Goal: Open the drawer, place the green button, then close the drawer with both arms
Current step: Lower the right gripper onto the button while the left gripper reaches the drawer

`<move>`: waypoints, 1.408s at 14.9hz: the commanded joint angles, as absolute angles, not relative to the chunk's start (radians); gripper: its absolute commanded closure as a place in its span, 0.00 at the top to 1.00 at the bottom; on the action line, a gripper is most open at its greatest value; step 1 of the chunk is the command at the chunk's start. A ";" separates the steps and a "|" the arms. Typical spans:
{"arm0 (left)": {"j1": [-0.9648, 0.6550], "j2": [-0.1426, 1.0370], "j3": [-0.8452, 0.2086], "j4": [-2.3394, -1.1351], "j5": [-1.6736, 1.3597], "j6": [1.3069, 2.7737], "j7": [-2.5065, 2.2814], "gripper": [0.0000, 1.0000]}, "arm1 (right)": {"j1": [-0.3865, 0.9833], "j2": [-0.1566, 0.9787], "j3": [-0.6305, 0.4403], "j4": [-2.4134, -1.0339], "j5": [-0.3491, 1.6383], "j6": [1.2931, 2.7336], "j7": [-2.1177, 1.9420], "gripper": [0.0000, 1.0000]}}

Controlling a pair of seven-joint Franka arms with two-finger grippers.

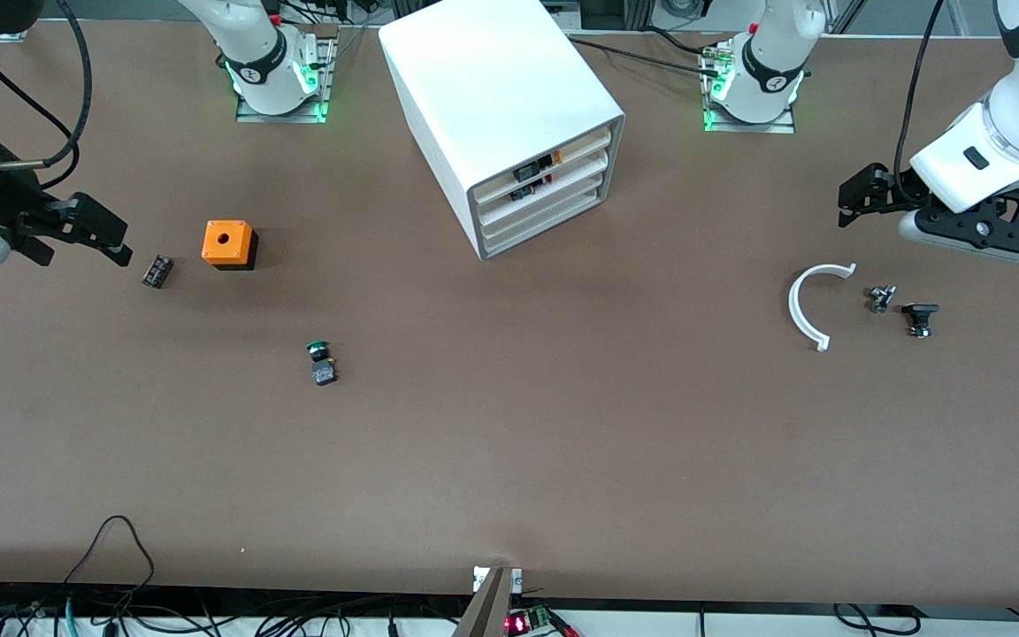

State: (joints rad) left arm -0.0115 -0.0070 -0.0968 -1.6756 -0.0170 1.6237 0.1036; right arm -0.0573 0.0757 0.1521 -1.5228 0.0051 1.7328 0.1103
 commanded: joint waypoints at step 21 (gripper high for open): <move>0.008 0.201 -0.097 -1.689 -0.534 1.354 0.352 1.00 | -0.002 0.428 0.199 -1.735 0.055 2.161 -0.143 1.00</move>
State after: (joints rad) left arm 0.0007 0.1633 -0.0971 -1.6682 -0.4786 1.2985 0.2549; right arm 0.0003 0.4296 0.1922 -1.6555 0.0374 2.0618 -0.1038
